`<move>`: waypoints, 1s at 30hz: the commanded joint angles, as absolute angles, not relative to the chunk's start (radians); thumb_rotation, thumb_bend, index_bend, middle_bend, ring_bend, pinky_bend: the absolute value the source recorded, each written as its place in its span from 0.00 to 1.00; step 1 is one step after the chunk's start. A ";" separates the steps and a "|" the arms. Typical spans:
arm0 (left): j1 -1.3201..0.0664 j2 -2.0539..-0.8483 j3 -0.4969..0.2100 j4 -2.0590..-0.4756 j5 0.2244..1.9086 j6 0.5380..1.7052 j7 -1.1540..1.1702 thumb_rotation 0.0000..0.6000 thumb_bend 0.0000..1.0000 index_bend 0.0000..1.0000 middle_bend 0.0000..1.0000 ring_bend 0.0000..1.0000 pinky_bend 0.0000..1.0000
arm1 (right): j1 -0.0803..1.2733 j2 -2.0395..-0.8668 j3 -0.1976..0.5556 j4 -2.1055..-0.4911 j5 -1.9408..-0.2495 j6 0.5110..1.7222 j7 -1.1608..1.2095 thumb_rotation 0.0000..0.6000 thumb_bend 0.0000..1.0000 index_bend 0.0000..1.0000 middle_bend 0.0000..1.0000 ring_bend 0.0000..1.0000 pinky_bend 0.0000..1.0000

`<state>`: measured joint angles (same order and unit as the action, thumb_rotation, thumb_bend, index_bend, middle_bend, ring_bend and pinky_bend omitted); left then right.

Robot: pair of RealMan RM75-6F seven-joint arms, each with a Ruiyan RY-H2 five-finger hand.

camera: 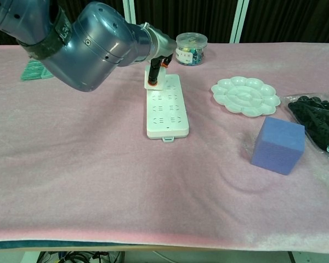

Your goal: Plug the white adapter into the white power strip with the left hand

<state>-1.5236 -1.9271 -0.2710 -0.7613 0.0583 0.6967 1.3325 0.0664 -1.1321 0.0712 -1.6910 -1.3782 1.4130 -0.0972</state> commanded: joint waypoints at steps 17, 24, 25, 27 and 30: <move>-1.531 -1.984 -0.283 -0.676 0.085 0.646 1.334 1.00 0.57 0.64 0.64 0.22 0.01 | 0.067 -1.131 0.069 -1.692 -1.381 1.411 -0.093 1.00 0.13 0.10 0.04 0.13 0.13; -1.539 -2.009 -0.282 -0.651 0.087 0.644 1.356 1.00 0.57 0.64 0.64 0.22 0.01 | 0.067 -1.130 0.067 -1.693 -1.386 1.412 -0.092 1.00 0.13 0.10 0.04 0.13 0.13; -1.539 -2.015 -0.281 -0.642 0.084 0.641 1.363 1.00 0.57 0.64 0.64 0.22 0.01 | 0.067 -1.130 0.068 -1.692 -1.385 1.412 -0.092 1.00 0.13 0.10 0.04 0.13 0.13; -1.541 -2.022 -0.283 -0.632 0.081 0.638 1.369 1.00 0.57 0.64 0.65 0.22 0.01 | 0.067 -1.130 0.068 -1.692 -1.385 1.412 -0.091 1.00 0.13 0.10 0.04 0.13 0.13; -1.542 -2.033 -0.286 -0.614 0.077 0.631 1.382 1.00 0.57 0.64 0.65 0.22 0.01 | 0.067 -1.130 0.068 -1.692 -1.384 1.412 -0.090 1.00 0.13 0.10 0.04 0.13 0.13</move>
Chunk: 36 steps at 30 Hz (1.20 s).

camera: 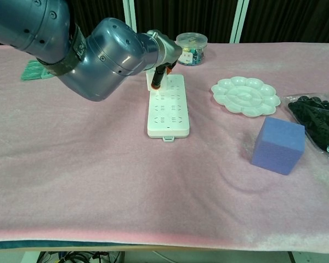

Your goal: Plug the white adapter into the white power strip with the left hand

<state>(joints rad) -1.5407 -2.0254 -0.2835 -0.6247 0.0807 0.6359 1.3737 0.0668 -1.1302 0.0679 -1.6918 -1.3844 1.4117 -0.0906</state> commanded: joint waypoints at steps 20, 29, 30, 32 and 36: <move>-1.538 -2.013 -0.333 -0.666 0.086 0.685 1.390 1.00 0.19 0.16 0.10 0.01 0.00 | 0.068 -1.130 0.065 -1.694 -1.387 1.409 -0.098 1.00 0.13 0.10 0.04 0.13 0.13; -1.533 -1.881 -0.390 -0.925 0.060 0.837 1.408 1.00 0.17 0.12 0.03 0.00 0.00 | 0.068 -1.131 0.062 -1.691 -1.392 1.410 -0.102 1.00 0.13 0.10 0.04 0.13 0.13; -1.524 -1.834 -0.394 -1.007 0.081 0.886 1.399 1.00 0.17 0.12 0.03 0.00 0.00 | 0.068 -1.131 0.062 -1.691 -1.392 1.410 -0.102 1.00 0.13 0.10 0.04 0.13 0.13; -1.500 -1.752 -0.397 -1.154 0.114 0.978 1.385 1.00 0.17 0.12 0.06 0.00 0.00 | 0.067 -1.131 0.062 -1.691 -1.391 1.412 -0.106 1.00 0.13 0.10 0.04 0.13 0.13; -1.373 -1.515 -0.376 -1.582 0.192 1.204 1.324 1.00 0.17 0.12 0.07 0.00 0.00 | 0.066 -1.132 0.065 -1.688 -1.388 1.418 -0.119 1.00 0.13 0.10 0.04 0.13 0.13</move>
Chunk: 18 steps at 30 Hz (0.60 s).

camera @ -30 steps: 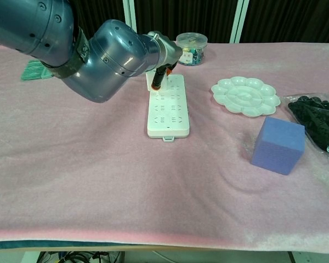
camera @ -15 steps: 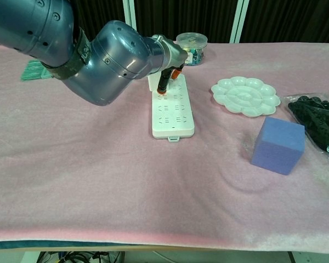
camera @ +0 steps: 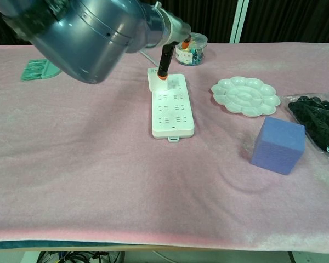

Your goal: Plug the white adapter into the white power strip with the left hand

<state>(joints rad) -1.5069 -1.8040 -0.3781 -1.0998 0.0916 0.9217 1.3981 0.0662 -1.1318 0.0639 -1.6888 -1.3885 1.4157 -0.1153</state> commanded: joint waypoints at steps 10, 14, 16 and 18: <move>-0.779 -1.034 0.006 -2.144 0.800 1.502 0.785 1.00 0.17 0.13 0.07 0.00 0.00 | 0.059 -1.134 0.067 -1.685 -1.394 1.445 -0.172 1.00 0.13 0.10 0.04 0.13 0.13; -0.574 -0.961 0.148 -2.062 1.040 1.550 0.510 1.00 0.17 0.14 0.07 0.00 0.00 | 0.056 -1.133 0.068 -1.686 -1.395 1.454 -0.184 1.00 0.13 0.10 0.04 0.13 0.13; -0.509 -0.960 0.182 -2.008 1.101 1.575 0.417 1.00 0.17 0.14 0.07 0.00 0.00 | 0.056 -1.134 0.067 -1.686 -1.398 1.456 -0.190 1.00 0.13 0.10 0.04 0.13 0.13; -0.424 -0.978 0.216 -1.914 1.177 1.609 0.276 1.00 0.17 0.14 0.07 0.00 0.00 | 0.057 -1.135 0.065 -1.688 -1.403 1.456 -0.198 1.00 0.13 0.10 0.04 0.13 0.13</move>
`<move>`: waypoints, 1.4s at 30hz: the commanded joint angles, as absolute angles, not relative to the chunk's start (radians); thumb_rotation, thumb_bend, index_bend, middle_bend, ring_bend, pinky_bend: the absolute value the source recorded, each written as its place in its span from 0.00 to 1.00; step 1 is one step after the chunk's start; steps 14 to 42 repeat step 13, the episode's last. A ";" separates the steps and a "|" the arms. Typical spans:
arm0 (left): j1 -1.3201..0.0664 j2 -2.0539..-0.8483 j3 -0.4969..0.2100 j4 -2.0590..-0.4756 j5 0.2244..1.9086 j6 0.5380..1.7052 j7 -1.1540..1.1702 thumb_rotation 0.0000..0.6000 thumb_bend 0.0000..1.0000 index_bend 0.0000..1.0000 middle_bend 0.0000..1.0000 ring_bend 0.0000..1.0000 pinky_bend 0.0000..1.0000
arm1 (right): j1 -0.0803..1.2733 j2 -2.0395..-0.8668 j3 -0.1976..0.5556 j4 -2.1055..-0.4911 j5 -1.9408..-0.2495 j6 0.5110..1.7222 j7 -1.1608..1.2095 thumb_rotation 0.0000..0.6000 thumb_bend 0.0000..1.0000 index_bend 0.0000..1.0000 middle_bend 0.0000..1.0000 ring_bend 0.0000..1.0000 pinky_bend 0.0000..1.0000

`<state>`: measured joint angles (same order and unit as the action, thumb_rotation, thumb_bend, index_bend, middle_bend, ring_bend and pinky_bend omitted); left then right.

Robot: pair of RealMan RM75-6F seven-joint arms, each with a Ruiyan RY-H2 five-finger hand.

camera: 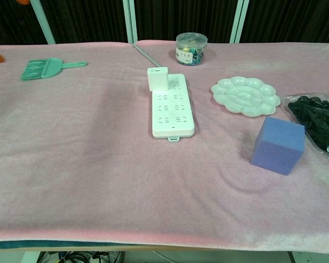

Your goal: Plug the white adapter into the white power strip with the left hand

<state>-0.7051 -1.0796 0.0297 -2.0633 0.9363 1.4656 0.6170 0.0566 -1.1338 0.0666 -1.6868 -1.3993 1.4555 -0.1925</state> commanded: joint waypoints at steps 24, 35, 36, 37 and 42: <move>-0.222 -1.073 0.177 -1.688 1.332 1.707 0.107 1.00 0.17 0.16 0.07 0.00 0.00 | 0.060 -1.137 0.067 -1.679 -1.402 1.450 -0.189 1.00 0.13 0.10 0.04 0.13 0.13; -0.222 -1.073 0.177 -1.688 1.332 1.707 0.107 1.00 0.17 0.16 0.07 0.00 0.00 | 0.060 -1.137 0.067 -1.679 -1.402 1.450 -0.189 1.00 0.13 0.10 0.04 0.13 0.13; -0.222 -1.073 0.177 -1.688 1.332 1.707 0.107 1.00 0.17 0.16 0.07 0.00 0.00 | 0.060 -1.137 0.067 -1.679 -1.402 1.450 -0.189 1.00 0.13 0.10 0.04 0.13 0.13; -0.222 -1.073 0.177 -1.688 1.332 1.707 0.107 1.00 0.17 0.16 0.07 0.00 0.00 | 0.060 -1.137 0.067 -1.679 -1.402 1.450 -0.189 1.00 0.13 0.10 0.04 0.13 0.13; -0.222 -1.073 0.177 -1.688 1.332 1.707 0.107 1.00 0.17 0.16 0.07 0.00 0.00 | 0.060 -1.137 0.067 -1.679 -1.402 1.450 -0.189 1.00 0.13 0.10 0.04 0.13 0.13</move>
